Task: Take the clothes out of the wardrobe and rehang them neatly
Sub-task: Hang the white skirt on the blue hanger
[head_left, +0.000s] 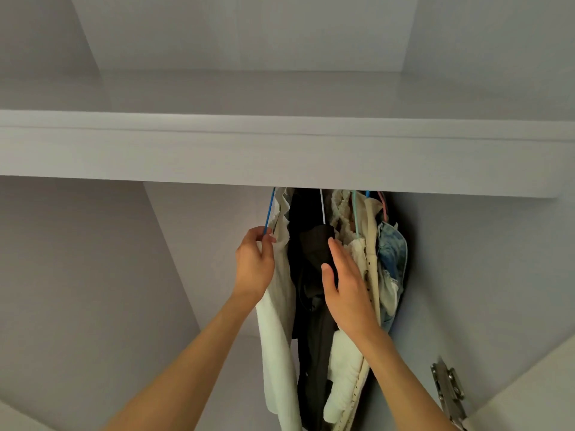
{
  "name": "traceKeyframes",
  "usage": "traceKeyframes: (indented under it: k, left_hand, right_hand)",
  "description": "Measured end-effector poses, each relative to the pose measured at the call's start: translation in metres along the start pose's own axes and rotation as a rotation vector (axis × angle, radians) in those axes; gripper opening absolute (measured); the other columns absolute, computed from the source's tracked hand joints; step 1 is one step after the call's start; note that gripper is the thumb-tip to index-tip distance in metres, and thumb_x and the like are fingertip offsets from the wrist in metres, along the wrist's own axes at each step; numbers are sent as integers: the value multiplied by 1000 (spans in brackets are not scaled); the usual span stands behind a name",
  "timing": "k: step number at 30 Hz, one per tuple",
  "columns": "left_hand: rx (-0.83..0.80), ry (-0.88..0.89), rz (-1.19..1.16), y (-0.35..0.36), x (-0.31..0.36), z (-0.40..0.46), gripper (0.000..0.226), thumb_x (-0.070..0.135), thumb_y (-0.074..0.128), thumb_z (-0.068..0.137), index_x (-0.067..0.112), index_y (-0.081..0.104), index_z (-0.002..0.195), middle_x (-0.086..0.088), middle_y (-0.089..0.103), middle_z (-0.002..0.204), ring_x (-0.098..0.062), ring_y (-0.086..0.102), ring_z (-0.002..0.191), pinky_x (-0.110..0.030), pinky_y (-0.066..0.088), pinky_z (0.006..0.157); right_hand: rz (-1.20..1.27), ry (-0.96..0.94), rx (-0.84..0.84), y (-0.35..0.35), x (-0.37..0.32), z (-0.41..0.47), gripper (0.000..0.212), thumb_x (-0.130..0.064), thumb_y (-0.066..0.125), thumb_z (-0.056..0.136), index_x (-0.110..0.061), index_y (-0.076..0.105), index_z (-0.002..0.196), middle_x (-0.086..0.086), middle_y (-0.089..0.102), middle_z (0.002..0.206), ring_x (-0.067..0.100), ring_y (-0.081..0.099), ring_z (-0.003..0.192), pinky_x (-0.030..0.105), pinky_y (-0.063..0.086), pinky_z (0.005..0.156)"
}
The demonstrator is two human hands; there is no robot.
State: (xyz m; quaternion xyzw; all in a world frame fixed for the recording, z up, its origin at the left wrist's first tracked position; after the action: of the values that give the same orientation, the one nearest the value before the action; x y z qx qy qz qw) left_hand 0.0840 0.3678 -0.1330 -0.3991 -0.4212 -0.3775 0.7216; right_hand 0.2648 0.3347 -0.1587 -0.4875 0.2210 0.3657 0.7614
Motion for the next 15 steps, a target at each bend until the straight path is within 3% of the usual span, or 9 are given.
traceKeyframes:
  k: [3,7,11,13,15]
  left_hand:
    - [21,62,-3,-18,14,1,19,7,41,97,2,55,109,14,58,88,-3,41,39,-10,34,42]
    - [5,139,44,-41,25,-7,17,10,42,96,8,56,107,2,63,96,0,47,48,-9,35,48]
    - [-3,117,72,-60,6,-32,11,12,45,96,17,53,100,2,62,94,-1,46,47,-10,35,48]
    - [-2,85,90,-67,-5,-45,11,12,45,96,20,52,98,5,61,92,2,49,51,-9,36,52]
    - [-3,60,100,-75,-14,-58,13,11,45,96,21,53,97,7,61,90,1,52,57,-9,37,55]
  right_hand:
    - [-41,-29,127,-10,-11,4,43,-22,40,99,-14,39,141,1,36,147,8,24,137,19,18,109]
    - [-197,-218,364,-22,-51,12,36,-21,41,92,-3,64,113,11,59,120,18,45,114,31,38,99]
    - [-87,-323,247,4,-94,22,39,-24,37,91,-4,66,108,8,64,108,16,49,103,30,46,90]
    - [-92,-331,142,25,-114,27,39,-25,39,94,-4,60,119,9,61,115,20,50,109,34,45,94]
    - [47,-183,-44,50,-119,36,42,-23,41,98,-7,42,137,7,51,132,21,47,121,28,39,98]
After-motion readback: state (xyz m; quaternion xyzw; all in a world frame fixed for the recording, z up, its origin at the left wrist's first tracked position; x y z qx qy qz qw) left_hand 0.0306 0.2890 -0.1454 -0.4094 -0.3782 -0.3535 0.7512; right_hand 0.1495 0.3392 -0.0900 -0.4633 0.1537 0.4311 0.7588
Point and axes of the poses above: each hand's wrist, its own z-axis towards the middle knuckle, its own y-axis out of the palm, x = y × z, the point moved 10 cm from there along z, towards the middle knuckle
